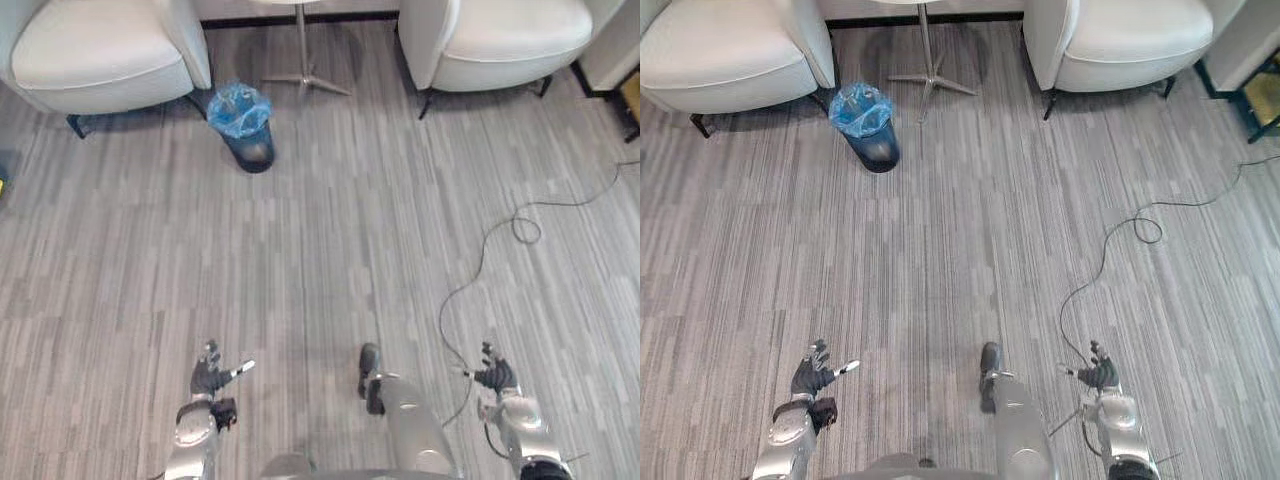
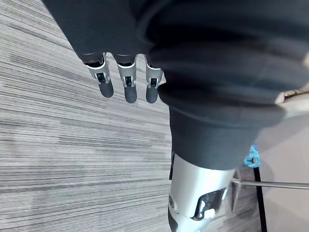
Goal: Gather rubbish on tea table into small bin, then transfer packed bag to large trash can.
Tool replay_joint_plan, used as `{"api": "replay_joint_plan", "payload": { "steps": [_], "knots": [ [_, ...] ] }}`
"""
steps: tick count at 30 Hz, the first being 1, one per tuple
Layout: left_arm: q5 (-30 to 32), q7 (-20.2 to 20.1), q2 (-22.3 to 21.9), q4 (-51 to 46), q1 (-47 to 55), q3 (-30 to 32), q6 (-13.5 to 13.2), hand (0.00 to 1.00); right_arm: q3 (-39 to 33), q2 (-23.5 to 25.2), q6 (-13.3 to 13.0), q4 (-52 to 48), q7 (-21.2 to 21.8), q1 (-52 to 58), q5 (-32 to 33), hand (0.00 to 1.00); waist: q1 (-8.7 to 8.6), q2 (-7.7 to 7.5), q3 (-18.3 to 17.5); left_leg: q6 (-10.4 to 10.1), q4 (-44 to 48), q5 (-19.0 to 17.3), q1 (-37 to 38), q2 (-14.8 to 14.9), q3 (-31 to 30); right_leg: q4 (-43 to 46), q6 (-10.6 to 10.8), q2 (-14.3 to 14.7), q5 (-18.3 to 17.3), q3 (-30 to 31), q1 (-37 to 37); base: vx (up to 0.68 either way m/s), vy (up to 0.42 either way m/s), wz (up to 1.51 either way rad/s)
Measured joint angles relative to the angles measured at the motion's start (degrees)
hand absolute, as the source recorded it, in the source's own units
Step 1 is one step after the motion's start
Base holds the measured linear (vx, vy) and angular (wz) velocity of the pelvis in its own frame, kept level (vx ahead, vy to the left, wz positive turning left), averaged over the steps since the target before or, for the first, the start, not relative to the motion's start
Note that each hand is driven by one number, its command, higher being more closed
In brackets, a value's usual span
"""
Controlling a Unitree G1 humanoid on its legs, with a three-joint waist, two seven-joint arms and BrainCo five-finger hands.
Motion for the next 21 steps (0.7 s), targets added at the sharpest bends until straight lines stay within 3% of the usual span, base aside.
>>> {"api": "replay_joint_plan", "payload": {
  "steps": [2, 5, 6, 7, 8, 9, 10, 11, 12, 13, 14, 15, 16, 17, 18, 19, 21],
  "knots": [
    [-0.7, 0.0, 0.0, 0.2, 0.3, -0.5, 0.0, 0.00, 0.1, 0.6, 0.0, 0.1, 0.0, -0.6, 1.0, 0.00, 2.09, -1.55, 0.8, -0.4, -1.3, -3.3, -6.9, -1.6, 2.2, -5.6, 0.1, -1.0, 0.0, 1.4, 6.6, 0.61, -0.025, -0.22],
    [-0.8, 0.0, -0.1, 0.7, 0.4, -2.1, 0.0, 0.00, -0.1, 0.3, -0.1, 1.6, -0.1, -1.4, 1.1, 0.00, 3.64, -2.56, 1.4, -2.2, -20.2, -4.8, -15.6, -6.5, 3.8, -9.8, 3.3, -3.9, -2.5, 1.8, 13.9, 0.62, 0.066, -0.09],
    [-0.8, 0.1, -0.4, 0.8, 0.5, -2.1, 0.1, 0.00, -0.8, 0.4, 0.1, 3.1, -0.1, -1.8, 1.1, 0.00, 4.03, -2.21, 1.3, -4.2, -33.6, -2.8, -16.5, -9.2, 3.0, -10.1, 4.3, -4.9, -4.0, 2.5, 16.0, 0.63, 0.168, -0.35],
    [-0.8, 0.1, -0.9, 0.8, 1.1, -2.1, 0.0, 0.00, -1.2, 0.2, 0.1, 4.0, -0.3, -1.7, 1.1, 0.00, 5.10, -0.73, 0.4, -6.3, -47.5, 1.5, -15.9, -10.2, 1.6, -10.8, 5.0, -4.4, -5.4, 3.7, 17.9, 0.65, 0.196, -0.50],
    [-0.8, 0.1, -1.0, 0.8, 1.7, -2.1, 0.0, 0.00, -1.1, 0.1, 0.1, 4.3, -0.4, -1.4, 1.1, 0.00, 5.48, 0.31, -0.3, -5.6, -51.6, 3.7, -16.0, -9.9, 0.3, -11.2, 5.5, -3.9, -6.5, 4.6, 18.8, 0.66, 0.250, -0.65],
    [-0.8, 0.4, -0.7, 1.9, 1.6, -1.6, 0.0, 0.00, -1.0, 0.9, 0.3, 5.3, -0.6, -1.6, 1.1, 0.00, 6.40, -0.69, -0.7, -1.4, -48.1, 10.0, -16.1, -11.2, -0.3, -11.5, 7.0, -5.6, -8.4, 6.2, 20.9, 0.65, 0.263, -0.35],
    [-0.8, 1.1, -1.0, 2.2, 0.8, -1.2, 0.0, 0.00, -1.0, 1.1, 0.3, 5.7, -0.6, -1.4, 1.0, 0.00, 6.40, -2.25, -1.3, 1.4, -44.8, 6.9, -17.2, -13.1, 0.2, -9.1, 7.0, -7.7, -8.3, 6.3, 20.5, 0.65, 0.256, -0.12],
    [-0.8, 1.1, -1.3, 2.2, 0.4, -1.3, 0.0, 0.00, -1.2, 1.1, 0.3, 6.0, -0.6, -1.2, 1.0, 0.00, 6.47, -2.79, -1.4, 2.1, -43.2, 5.4, -17.2, -13.7, 0.8, -6.0, 7.3, -8.7, -8.2, 6.6, 19.6, 0.66, 0.232, 0.07],
    [-0.8, 1.1, -1.8, 2.4, 0.3, -1.7, 0.0, 0.00, -1.3, 1.0, 0.4, 6.6, -0.7, -1.2, 1.0, 0.00, 6.85, -3.12, -1.4, 2.6, -41.1, 2.1, -15.8, -13.9, 1.4, 3.7, 9.4, -10.0, -7.3, 8.5, 16.5, 0.80, 0.301, -0.06],
    [-0.8, 1.2, -1.4, 3.8, 0.4, -1.9, 0.1, 0.00, -1.2, 1.8, 0.3, 6.8, -0.6, -0.9, 0.9, 0.00, 6.59, -3.81, -1.3, 2.6, -41.0, -0.9, -11.9, -14.9, 1.3, 17.8, 16.0, -11.4, -3.4, 10.4, 12.3, 0.79, 0.292, -0.07],
    [-0.8, 1.2, -0.8, 4.7, 0.2, -2.0, 0.2, 0.00, -1.2, 2.4, 0.3, 6.9, -0.6, -0.8, 0.9, 0.00, 6.18, -4.29, -1.3, 2.6, -41.6, -2.1, -9.5, -15.6, 1.1, 25.5, 19.5, -11.9, -1.3, 11.3, 10.0, 0.78, 0.264, 0.04],
    [-0.8, 1.3, -0.1, 5.3, 0.4, -2.1, 0.5, 0.00, -0.9, 3.4, 0.3, 7.3, -0.5, -0.7, 0.9, 0.00, 5.46, -4.94, -1.2, 2.6, -43.8, -3.6, -3.6, -16.6, 0.8, 38.9, 18.3, -13.5, -2.0, 10.2, 5.3, 0.61, 0.151, 0.15],
    [-0.8, 1.5, 0.3, 5.4, 0.4, -3.1, 0.5, 0.00, 0.2, 3.5, 0.2, 7.2, -0.2, -0.2, 0.8, 0.00, 4.41, -4.67, -1.3, 2.6, -47.1, -4.1, 2.1, -16.9, 0.1, 44.6, 14.7, -14.7, -3.8, 6.2, 1.6, 0.60, 0.137, 0.17],
    [-0.8, 1.6, 0.5, 5.4, 0.2, -3.3, 0.4, 0.00, 0.7, 3.5, 0.1, 7.2, -0.1, 0.0, 0.7, 0.00, 3.87, -4.45, -1.5, 2.6, -49.0, -4.2, 4.5, -16.9, -0.4, 44.8, 13.3, -15.3, -4.6, 3.7, -0.1, 0.58, 0.104, 0.34],
    [-0.8, 2.0, 1.5, 5.5, -0.5, -4.2, 0.3, 0.00, 1.6, 3.5, 0.1, 7.2, 0.1, -0.4, 0.4, 0.00, 3.29, -4.02, -1.6, 2.5, -51.9, -4.1, 8.6, -16.6, -1.6, 41.6, 10.6, -15.5, -6.4, -0.6, -3.1, 0.57, 0.051, 0.43],
    [-0.8, 2.3, 1.7, 5.7, -1.7, -4.1, 0.2, 0.00, 1.6, 3.5, 0.1, 7.3, 0.2, -0.2, 0.4, 0.00, 2.45, -3.97, -1.6, 2.3, -53.8, -4.2, 11.5, -16.2, -2.4, 35.6, 9.5, -15.2, -7.0, -3.5, -6.5, 0.57, 0.013, 0.45],
    [-0.8, 2.3, 1.7, 5.7, -2.6, -4.0, 0.2, 0.00, 1.5, 2.9, 0.1, 7.7, 0.1, -0.5, 0.4, 0.00, 2.01, -3.32, -1.3, 0.5, -55.6, -5.3, 14.8, -14.9, -3.2, 23.0, 10.0, -13.2, -6.3, -4.7, -10.7, 0.51, -0.068, 0.31]
  ]
}}
